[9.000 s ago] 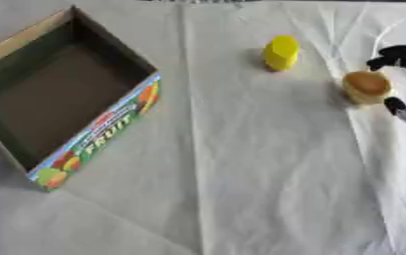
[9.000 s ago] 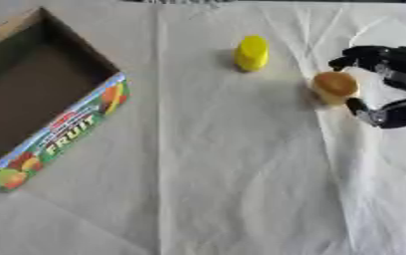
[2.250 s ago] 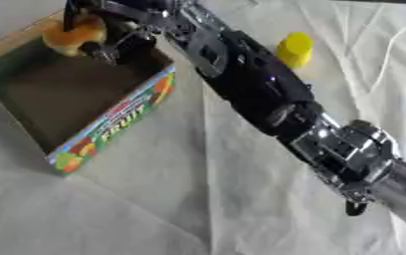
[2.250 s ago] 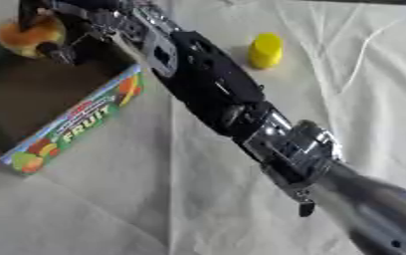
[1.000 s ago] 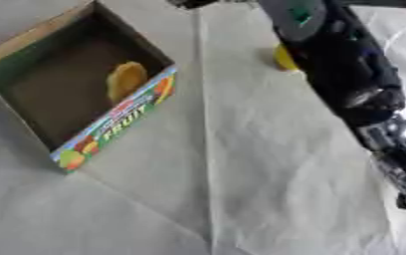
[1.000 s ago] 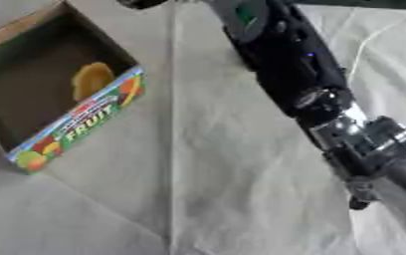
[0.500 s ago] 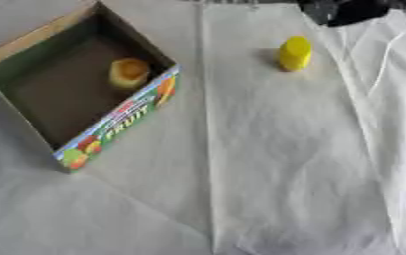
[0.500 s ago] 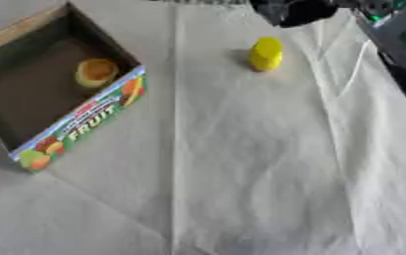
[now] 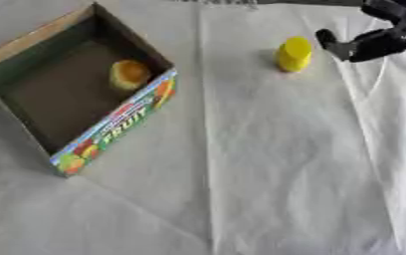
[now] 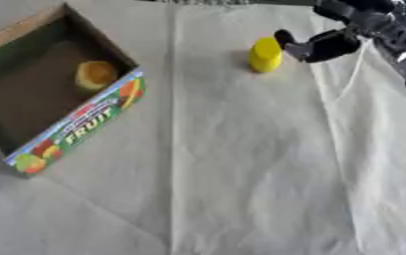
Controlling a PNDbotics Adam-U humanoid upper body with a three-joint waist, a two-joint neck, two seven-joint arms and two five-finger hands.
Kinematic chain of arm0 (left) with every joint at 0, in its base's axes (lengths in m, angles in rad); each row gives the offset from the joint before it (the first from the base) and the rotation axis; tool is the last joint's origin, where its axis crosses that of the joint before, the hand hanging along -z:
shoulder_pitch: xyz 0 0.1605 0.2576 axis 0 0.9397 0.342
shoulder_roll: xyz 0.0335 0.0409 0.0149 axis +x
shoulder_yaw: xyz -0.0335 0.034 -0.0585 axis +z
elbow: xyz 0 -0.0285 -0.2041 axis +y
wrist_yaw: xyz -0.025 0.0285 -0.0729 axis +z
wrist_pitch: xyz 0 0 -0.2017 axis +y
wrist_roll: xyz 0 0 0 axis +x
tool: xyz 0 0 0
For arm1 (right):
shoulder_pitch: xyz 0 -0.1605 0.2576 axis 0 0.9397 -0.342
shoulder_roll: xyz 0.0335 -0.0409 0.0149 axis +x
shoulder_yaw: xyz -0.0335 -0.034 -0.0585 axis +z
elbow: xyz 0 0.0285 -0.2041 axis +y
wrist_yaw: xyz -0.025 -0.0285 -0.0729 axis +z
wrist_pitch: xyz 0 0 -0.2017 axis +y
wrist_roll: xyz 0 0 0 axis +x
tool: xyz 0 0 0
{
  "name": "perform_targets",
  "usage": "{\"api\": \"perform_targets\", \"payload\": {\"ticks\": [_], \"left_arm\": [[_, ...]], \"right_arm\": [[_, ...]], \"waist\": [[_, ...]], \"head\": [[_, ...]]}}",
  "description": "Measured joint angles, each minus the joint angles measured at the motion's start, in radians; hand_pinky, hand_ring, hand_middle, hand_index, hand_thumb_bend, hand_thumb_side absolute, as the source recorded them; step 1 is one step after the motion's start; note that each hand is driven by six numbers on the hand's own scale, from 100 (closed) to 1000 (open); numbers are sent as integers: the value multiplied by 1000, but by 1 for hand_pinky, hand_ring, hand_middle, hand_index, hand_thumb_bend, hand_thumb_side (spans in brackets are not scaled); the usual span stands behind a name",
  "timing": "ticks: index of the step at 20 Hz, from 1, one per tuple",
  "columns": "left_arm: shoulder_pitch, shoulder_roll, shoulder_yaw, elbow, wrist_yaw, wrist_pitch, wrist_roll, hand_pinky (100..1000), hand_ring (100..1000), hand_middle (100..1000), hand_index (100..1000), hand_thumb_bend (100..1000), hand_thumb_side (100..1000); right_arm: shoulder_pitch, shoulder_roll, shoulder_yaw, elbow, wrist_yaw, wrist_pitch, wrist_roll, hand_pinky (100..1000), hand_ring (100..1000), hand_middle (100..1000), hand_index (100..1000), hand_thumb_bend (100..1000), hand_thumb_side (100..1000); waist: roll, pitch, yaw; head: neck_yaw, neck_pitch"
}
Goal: Pick up objects on the table and place them in the box.
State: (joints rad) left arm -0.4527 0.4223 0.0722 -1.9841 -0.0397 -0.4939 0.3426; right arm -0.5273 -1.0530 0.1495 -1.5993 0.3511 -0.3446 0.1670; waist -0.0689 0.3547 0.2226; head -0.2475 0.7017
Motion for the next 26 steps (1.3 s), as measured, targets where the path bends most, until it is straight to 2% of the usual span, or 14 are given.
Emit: {"api": "perform_targets", "payload": {"ticks": [2, 3, 12, 16, 19, 22, 26], "left_arm": [[0, -2, 0, 0, 2, 3, -2, 794, 804, 776, 866, 100, 278], [0, -2, 0, 0, 3, 5, -4, 794, 804, 776, 866, 100, 280], [0, -11, -1, 0, 15, 15, -14, 794, 805, 777, 866, 100, 297], [0, -19, -3, 0, 19, 16, -20, 794, 806, 778, 867, 100, 305], [0, -19, -7, 0, 23, 17, -23, 795, 806, 778, 867, 100, 307], [0, -20, -7, 0, 23, 19, -25, 795, 806, 778, 867, 100, 307], [0, -23, -7, 0, 24, 20, -26, 795, 807, 778, 867, 100, 311]], "right_arm": [[-1, 0, 2, 18, 0, 9, 13, 908, 1000, 798, 914, 103, 306], [-1, 0, 6, 26, 1, 15, 18, 910, 1000, 801, 909, 100, 381], [-61, 29, 34, 115, 60, 71, 21, 919, 1000, 817, 914, 101, 467], [-85, 50, 46, 165, 103, 75, 20, 928, 1000, 825, 930, 215, 500], [-98, 62, 50, 197, 139, 70, 23, 937, 1000, 835, 948, 347, 497], [-103, 68, 55, 221, 177, 49, 34, 942, 1000, 843, 957, 411, 488], [-113, 77, 55, 246, 218, 19, 47, 942, 1000, 846, 964, 438, 476]], "waist": [[-1, 2, 0], [-1, 3, 0], [-1, 9, 2], [-1, 15, 4], [-1, 17, 4], [-1, 20, 4], [-1, 20, 5]], "head": [[0, 0], [0, 0], [-1, -1], [-1, -3], [-1, -5], [-1, -8], [-1, -9]]}}
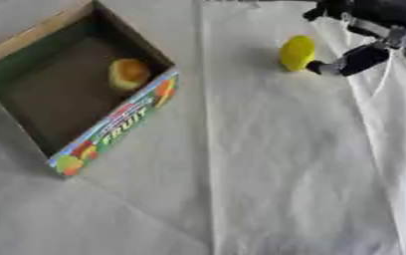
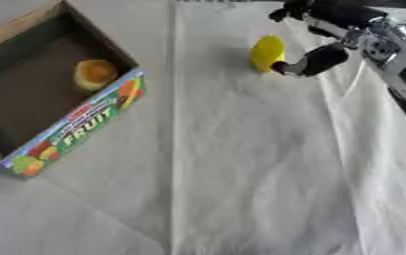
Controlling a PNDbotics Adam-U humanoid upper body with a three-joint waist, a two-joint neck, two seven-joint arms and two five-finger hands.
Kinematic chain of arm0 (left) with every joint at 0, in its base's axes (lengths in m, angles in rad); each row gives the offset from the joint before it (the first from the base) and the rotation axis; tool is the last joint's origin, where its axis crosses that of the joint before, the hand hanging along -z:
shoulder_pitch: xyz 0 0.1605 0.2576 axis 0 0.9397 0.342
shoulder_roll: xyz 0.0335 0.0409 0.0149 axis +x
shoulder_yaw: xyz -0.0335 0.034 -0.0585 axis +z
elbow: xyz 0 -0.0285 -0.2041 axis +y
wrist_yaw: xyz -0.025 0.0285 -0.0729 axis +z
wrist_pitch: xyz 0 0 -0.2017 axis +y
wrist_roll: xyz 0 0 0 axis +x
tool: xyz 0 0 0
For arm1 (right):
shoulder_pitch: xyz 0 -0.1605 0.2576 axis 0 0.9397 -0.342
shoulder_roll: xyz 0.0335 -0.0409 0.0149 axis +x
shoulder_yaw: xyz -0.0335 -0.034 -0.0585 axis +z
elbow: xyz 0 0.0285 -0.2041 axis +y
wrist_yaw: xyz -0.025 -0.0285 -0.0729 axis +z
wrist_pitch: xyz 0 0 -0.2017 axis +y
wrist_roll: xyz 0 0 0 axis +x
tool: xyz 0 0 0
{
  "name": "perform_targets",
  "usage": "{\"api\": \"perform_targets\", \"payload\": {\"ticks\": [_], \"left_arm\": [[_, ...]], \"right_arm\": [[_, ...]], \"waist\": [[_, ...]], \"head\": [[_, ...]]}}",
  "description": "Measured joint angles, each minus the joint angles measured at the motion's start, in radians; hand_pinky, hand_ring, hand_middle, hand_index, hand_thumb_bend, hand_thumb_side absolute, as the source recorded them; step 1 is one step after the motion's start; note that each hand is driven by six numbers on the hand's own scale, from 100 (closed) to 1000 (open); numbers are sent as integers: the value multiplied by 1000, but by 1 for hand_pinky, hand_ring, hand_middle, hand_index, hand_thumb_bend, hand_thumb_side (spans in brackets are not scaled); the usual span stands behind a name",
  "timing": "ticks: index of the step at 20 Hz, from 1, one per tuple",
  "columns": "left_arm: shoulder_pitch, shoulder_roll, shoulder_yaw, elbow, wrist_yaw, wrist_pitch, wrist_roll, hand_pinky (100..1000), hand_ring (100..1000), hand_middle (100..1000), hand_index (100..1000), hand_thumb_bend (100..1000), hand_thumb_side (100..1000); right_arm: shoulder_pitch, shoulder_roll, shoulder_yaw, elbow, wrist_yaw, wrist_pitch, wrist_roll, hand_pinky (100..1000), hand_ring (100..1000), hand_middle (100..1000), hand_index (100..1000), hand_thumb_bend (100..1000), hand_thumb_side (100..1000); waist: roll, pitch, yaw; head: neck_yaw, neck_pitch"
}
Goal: Pick up objects on the table and place them in the box.
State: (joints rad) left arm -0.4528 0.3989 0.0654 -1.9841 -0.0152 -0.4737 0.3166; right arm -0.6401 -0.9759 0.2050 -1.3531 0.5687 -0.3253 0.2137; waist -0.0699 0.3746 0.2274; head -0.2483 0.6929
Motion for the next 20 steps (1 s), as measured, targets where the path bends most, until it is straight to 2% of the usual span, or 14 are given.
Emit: {"api": "perform_targets", "payload": {"ticks": [4, 12, 20], "left_arm": [[0, -4, 0, 0, 3, 3, -3, 795, 807, 779, 868, 100, 317], [0, -8, 0, 0, 6, 5, -8, 794, 808, 780, 867, 100, 337], [0, -15, 0, 0, 6, 5, -10, 795, 809, 781, 868, 100, 352]], "right_arm": [[-20, 12, 6, 29, 28, -15, 1, 939, 1000, 847, 963, 426, 484], [-60, 46, 6, 102, 51, -12, -19, 931, 1000, 839, 958, 290, 430], [-84, 61, 0, 168, 74, 5, -36, 928, 1000, 844, 953, 293, 462]], "waist": [[0, 1, 0], [0, 18, 1], [0, 37, 1]], "head": [[0, -1], [1, -12], [1, -27]]}}
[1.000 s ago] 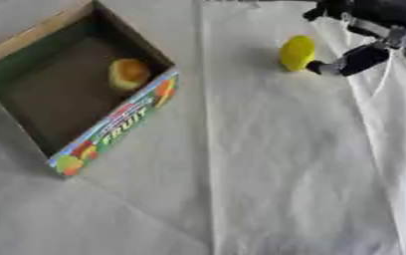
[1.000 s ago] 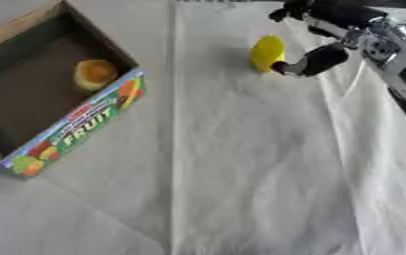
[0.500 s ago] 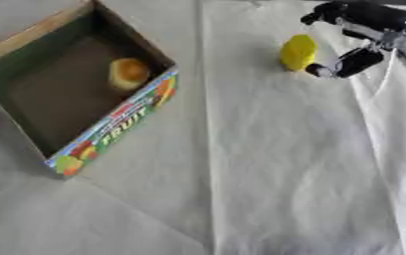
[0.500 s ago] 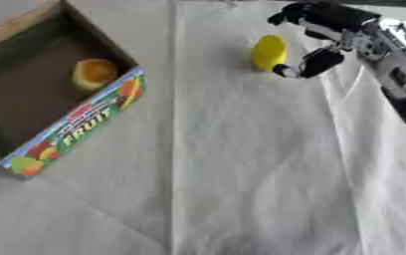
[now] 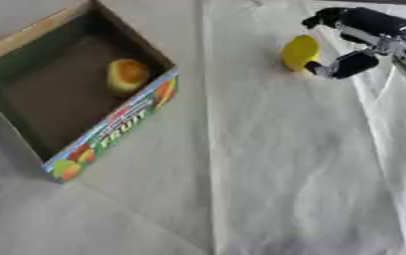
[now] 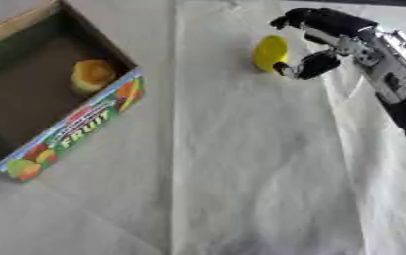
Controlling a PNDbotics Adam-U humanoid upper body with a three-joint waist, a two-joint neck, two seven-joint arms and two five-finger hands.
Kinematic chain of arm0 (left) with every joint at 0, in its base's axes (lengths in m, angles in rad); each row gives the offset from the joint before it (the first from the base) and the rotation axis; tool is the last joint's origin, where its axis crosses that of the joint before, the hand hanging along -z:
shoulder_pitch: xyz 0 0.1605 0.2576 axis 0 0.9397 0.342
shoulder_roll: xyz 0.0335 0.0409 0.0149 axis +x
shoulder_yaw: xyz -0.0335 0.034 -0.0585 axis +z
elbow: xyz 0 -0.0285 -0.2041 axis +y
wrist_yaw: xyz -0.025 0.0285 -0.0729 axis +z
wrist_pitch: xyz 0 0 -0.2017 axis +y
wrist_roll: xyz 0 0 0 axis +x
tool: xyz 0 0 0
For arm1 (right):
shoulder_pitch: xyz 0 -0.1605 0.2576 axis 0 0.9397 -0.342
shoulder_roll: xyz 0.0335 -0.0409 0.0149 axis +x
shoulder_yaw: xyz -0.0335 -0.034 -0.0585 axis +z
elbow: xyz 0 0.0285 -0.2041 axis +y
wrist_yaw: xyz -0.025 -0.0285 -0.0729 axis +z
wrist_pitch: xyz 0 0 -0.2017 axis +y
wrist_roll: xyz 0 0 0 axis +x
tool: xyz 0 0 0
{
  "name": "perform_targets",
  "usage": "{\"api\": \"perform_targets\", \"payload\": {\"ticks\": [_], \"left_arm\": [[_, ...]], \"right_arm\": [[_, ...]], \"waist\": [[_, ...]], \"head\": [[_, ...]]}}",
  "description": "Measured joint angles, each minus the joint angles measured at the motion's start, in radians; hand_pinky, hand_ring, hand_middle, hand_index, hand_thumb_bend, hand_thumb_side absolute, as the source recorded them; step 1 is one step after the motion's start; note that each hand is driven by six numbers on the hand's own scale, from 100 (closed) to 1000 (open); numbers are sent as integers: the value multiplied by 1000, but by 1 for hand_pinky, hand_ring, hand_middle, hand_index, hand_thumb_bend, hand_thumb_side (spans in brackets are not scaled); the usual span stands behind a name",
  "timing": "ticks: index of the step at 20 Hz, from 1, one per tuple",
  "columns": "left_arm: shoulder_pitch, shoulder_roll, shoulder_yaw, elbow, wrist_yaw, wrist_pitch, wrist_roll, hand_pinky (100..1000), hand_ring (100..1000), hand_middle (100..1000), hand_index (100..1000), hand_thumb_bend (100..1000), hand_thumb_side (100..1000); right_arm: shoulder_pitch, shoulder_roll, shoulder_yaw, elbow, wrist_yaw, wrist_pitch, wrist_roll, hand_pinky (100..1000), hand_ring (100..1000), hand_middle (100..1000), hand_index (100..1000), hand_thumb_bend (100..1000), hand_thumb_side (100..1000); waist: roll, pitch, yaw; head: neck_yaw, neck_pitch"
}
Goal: Pick up objects on the table and place them in the box.
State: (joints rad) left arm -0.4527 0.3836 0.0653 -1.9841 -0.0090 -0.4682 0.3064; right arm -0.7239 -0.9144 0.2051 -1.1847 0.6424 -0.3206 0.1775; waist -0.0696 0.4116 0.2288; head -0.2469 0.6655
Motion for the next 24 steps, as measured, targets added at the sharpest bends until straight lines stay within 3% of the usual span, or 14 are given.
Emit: {"api": "perform_targets", "payload": {"ticks": [11, 15, 21, 24], "left_arm": [[0, -15, 0, 0, 0, 2, -2, 795, 809, 782, 869, 100, 374], [0, -16, 0, 0, 1, 4, -4, 795, 810, 782, 869, 100, 379], [0, -16, 0, 0, 2, 7, -7, 794, 810, 782, 869, 100, 381], [0, -16, 0, 0, 3, 9, -9, 794, 810, 782, 870, 100, 379]], "right_arm": [[-29, 27, -8, 59, 34, -5, -3, 926, 1000, 812, 924, 230, 425], [-35, 33, -8, 64, 33, -6, -4, 910, 1000, 672, 829, 100, 360], [-36, 40, -14, 57, -29, 11, -46, 868, 1000, 475, 653, 100, 251], [-32, 40, -22, 41, -92, 22, -77, 829, 943, 355, 540, 100, 194]], "waist": [[6, 21, 5], [6, 23, 7], [6, 24, 6], [6, 23, 5]], "head": [[-1, -14], [-1, -16], [-1, -16], [-1, -16]]}}
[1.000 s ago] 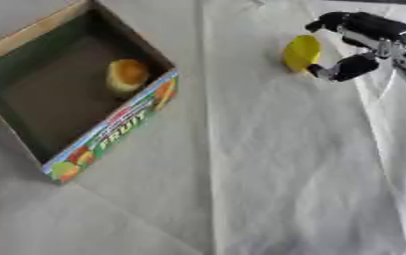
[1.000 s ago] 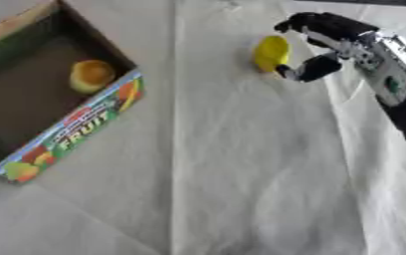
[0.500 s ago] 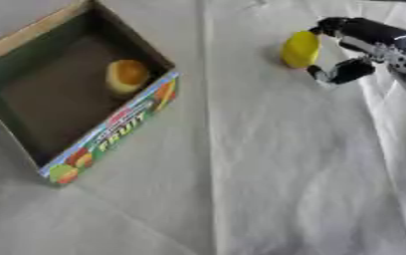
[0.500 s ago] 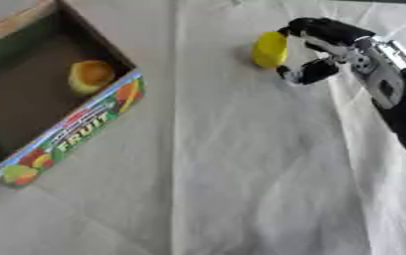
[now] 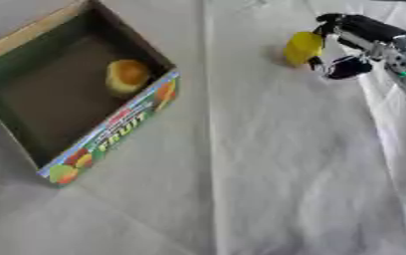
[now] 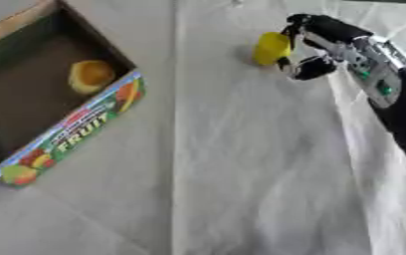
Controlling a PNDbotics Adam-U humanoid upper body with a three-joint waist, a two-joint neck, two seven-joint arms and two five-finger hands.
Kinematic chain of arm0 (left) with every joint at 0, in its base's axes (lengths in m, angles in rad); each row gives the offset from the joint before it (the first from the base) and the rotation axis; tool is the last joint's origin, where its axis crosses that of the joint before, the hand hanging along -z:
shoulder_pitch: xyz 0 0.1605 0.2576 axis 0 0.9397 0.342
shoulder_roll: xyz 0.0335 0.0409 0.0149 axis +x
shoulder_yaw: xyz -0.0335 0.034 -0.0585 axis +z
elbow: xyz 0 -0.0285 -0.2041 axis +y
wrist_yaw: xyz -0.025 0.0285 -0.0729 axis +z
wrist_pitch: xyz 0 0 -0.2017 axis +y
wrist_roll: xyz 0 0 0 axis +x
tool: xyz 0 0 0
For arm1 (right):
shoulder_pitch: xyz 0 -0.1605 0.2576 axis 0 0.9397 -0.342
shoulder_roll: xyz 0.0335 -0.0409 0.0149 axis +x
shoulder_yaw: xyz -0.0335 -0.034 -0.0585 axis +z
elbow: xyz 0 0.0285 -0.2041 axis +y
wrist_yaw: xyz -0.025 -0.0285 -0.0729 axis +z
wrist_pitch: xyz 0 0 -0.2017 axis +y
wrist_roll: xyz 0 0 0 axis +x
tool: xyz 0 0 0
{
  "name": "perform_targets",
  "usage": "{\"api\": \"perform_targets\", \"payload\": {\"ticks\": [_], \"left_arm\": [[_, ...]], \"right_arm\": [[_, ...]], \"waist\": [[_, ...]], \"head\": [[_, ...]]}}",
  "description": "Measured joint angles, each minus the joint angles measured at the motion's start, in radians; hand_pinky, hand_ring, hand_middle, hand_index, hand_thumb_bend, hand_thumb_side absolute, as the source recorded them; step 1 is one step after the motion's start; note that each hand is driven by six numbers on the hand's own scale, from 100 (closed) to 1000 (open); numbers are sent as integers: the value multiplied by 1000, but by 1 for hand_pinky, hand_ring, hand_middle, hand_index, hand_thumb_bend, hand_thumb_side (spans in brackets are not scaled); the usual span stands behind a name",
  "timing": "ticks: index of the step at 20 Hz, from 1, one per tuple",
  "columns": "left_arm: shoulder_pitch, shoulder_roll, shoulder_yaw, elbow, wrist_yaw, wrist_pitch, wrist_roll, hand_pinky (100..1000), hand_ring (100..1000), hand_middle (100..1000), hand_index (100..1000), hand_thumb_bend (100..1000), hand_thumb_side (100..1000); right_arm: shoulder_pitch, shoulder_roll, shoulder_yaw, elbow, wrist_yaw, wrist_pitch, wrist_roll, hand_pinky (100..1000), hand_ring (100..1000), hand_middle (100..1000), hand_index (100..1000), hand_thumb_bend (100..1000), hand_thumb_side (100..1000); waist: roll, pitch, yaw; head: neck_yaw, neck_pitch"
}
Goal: Pick up objects on the table and place them in the box.
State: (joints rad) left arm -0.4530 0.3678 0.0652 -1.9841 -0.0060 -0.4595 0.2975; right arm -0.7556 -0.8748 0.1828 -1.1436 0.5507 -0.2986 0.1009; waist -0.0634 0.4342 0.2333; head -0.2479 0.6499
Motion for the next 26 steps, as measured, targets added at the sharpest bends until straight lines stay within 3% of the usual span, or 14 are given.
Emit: {"api": "perform_targets", "payload": {"ticks": [8, 13, 16, 19, 26], "left_arm": [[3, 0, -1, 0, 3, 2, -5, 794, 811, 783, 870, 100, 368], [4, 1, -5, 0, 6, 3, -6, 795, 812, 782, 870, 100, 360], [3, 1, -8, 0, 8, 0, -9, 795, 812, 782, 871, 100, 343], [-10, 2, -16, 0, 13, -6, -15, 796, 812, 781, 871, 100, 322], [-72, 7, -40, 0, 32, -43, -39, 797, 810, 776, 873, 100, 232]], "right_arm": [[9, -13, -19, -74, -162, 26, -89, 801, 868, 270, 467, 100, 132], [-2, -33, -28, -204, -249, 33, -99, 779, 825, 270, 464, 100, 100], [-65, -28, -17, -289, -287, 30, -79, 757, 797, 277, 464, 100, 100], [-166, 30, 17, -333, -290, 20, -39, 753, 786, 278, 463, 100, 100], [-359, 277, 96, -300, -246, -31, 43, 749, 769, 283, 464, 100, 100]], "waist": [[0, -18, -6], [-2, -32, -13], [-2, -41, -16], [-1, -50, -15], [1, -59, 17]], "head": [[0, 6], [0, 9], [0, 15], [-7, 19], [-51, 27]]}}
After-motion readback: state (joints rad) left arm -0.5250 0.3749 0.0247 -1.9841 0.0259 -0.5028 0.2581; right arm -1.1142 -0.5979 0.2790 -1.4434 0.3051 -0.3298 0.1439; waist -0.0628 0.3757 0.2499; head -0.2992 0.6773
